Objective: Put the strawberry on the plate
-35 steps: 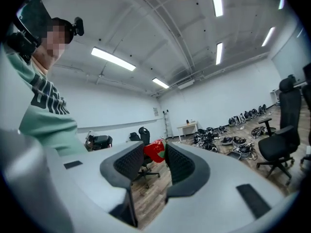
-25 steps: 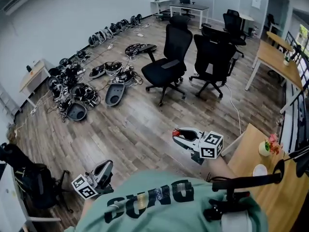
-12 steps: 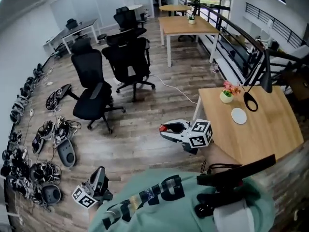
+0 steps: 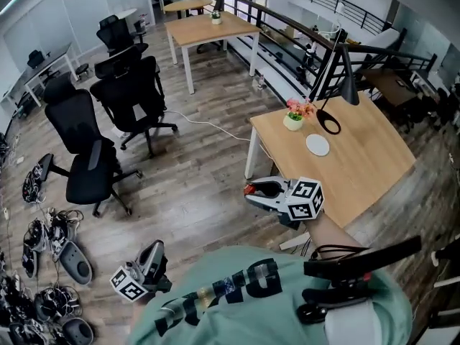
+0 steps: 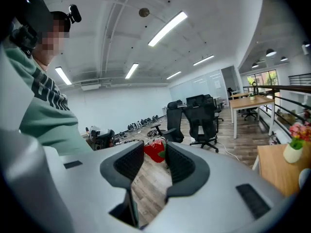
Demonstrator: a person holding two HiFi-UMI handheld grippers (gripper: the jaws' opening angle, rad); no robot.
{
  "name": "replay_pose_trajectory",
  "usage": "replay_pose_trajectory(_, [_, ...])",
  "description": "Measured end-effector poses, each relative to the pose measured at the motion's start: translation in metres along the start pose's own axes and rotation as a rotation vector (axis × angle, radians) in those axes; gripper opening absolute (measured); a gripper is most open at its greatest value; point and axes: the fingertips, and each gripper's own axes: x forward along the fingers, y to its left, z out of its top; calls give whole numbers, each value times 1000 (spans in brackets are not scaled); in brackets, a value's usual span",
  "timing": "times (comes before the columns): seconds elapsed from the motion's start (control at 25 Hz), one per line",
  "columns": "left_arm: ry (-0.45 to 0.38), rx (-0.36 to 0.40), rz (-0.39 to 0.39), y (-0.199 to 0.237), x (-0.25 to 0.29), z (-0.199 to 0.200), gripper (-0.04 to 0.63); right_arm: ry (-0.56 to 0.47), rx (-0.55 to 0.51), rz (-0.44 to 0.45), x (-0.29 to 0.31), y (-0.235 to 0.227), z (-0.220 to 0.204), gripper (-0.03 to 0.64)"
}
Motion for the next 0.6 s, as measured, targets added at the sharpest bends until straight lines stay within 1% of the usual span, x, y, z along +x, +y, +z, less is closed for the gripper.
replay_pose_trajectory(0.2, [82,-19,-84,20,63,-3,-8,-28,31,-76,-24,-40,-6,149])
replay_pose_trajectory(0.36, [140,15,-126,31,134,-1,-8,-92,48,-102,-45,-93,2,149])
replay_pose_trajectory(0.48, [146,39,-142,29,198,0,-8,-140,45,-112,-71,-143,15,149])
replay_pose_trajectory(0.6, [169,69,-157,29,261,-11,-8,-177,28,-111,-103,-191,26,149])
